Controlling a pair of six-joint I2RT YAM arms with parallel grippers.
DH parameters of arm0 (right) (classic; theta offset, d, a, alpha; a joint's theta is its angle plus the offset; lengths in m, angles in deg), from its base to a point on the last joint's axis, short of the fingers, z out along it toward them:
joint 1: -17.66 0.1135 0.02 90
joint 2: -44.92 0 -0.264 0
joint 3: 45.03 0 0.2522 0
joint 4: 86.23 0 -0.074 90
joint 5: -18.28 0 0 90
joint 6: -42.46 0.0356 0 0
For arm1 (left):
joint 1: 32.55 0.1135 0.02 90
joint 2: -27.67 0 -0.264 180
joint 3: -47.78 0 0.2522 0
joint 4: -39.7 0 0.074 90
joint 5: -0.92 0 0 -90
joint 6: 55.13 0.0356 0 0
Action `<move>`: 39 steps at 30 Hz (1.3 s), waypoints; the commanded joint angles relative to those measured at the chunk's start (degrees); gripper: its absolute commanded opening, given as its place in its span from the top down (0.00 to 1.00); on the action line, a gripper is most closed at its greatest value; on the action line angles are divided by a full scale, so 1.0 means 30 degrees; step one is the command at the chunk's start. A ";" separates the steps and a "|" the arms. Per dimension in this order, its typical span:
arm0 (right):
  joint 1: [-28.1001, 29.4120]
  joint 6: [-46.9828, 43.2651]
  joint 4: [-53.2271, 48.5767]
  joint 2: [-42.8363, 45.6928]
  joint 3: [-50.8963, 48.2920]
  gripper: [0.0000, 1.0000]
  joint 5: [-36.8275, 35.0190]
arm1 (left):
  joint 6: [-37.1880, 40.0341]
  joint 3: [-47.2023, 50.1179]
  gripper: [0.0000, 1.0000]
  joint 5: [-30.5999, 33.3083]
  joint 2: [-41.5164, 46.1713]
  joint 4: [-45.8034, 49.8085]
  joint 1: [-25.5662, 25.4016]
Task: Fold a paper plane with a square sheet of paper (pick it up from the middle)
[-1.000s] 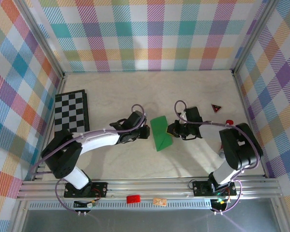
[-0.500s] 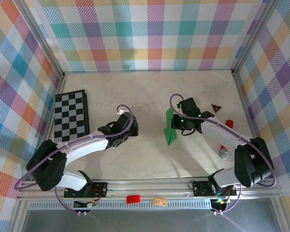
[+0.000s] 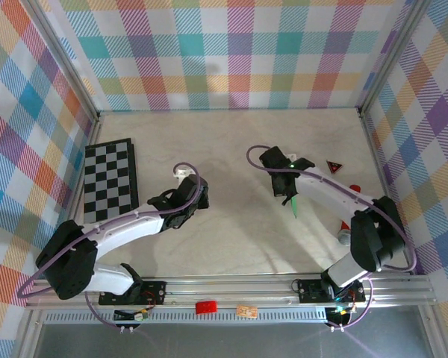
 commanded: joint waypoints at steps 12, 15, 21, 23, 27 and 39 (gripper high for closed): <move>0.2660 0.1262 -0.2946 -0.4758 0.2953 0.93 -0.2244 | -0.1424 0.1769 0.70 0.1731 0.1796 0.0941 0.0909; 0.3042 0.1471 -0.2813 -0.5082 0.3276 0.91 -0.1715 | -0.1550 0.1804 0.70 0.1684 0.1809 0.0882 0.0910; 0.3469 0.1479 -0.2275 -0.5434 0.3902 0.89 0.1043 | -0.1634 0.1715 0.70 0.1565 0.1641 0.0793 0.0939; 0.3495 0.1371 -0.1829 -0.5534 0.3967 0.88 0.2181 | -0.1675 0.1700 0.70 0.1511 0.1661 0.0793 0.0939; 0.3498 0.1124 -0.0637 -0.5685 0.4023 0.87 0.4781 | -0.1718 0.1656 0.70 0.1432 0.1692 0.0890 0.0954; 0.3497 0.1380 0.2878 -0.5701 0.3775 0.83 1.1303 | -0.1990 0.1571 0.70 0.1155 0.1697 0.1160 0.0968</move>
